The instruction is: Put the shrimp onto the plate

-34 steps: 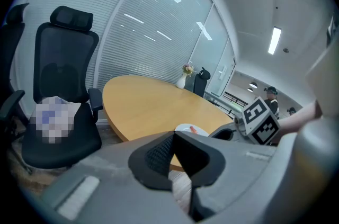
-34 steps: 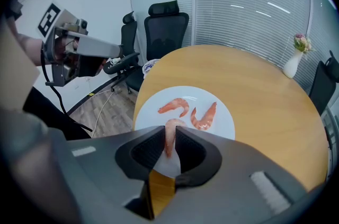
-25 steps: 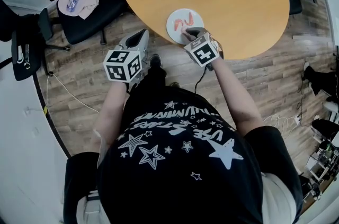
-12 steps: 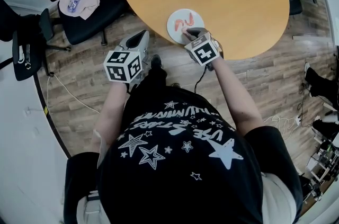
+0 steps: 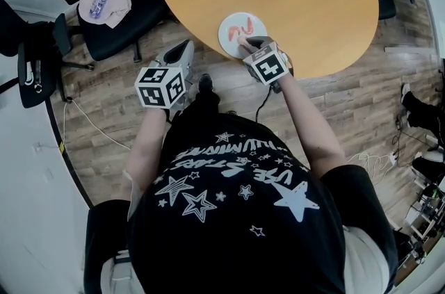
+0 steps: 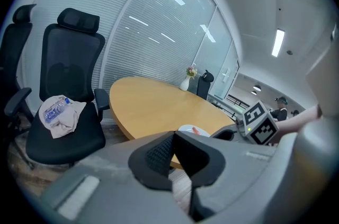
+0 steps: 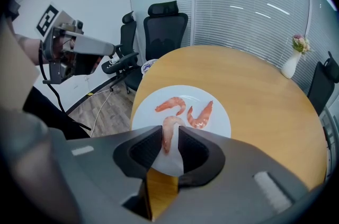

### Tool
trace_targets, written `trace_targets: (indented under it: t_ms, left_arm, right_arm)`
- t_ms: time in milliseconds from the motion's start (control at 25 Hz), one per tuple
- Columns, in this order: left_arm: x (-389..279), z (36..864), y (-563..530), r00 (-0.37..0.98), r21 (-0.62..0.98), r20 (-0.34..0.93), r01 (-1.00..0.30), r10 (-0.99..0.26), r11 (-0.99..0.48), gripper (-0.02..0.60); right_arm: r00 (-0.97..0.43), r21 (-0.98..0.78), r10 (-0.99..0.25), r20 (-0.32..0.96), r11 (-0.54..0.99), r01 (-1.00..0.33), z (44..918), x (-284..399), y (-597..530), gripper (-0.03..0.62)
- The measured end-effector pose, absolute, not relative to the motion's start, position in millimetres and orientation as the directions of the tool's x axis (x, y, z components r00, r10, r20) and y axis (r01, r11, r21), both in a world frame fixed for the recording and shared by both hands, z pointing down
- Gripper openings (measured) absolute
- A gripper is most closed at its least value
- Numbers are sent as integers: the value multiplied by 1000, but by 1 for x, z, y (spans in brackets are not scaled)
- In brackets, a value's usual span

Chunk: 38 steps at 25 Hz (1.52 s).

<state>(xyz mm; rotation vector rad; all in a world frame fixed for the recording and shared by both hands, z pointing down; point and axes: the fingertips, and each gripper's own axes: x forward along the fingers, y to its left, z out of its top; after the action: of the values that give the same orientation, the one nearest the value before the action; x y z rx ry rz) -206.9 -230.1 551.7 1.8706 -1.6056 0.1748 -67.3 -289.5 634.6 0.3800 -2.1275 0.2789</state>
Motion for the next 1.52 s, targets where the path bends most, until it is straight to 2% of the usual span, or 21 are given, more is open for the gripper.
trace_targets:
  t_ms: [440,880,1200,1520]
  left_arm:
    - [-193,537,-226,235,383,470,-923,-851,-43,2]
    - [-161,501,-207,228,344,416,-936,-881,-80,2]
    - [-121,486,-177,237,333,393,-937,-888,-103,2]
    - [-86,488,-135,234,325,406,-940,-883,-100,2]
  right_arm:
    - [-558,-20,-196,806,934,-356,612,-63,-280,100]
    - [-636,25,-273,722,929,-370,560,-37,-257,95]
    - [-684,31,-329,651,912,-409,527,-6,-229,67]
    - [-716,30,-325,618,920,-391,514,14,-187,16]
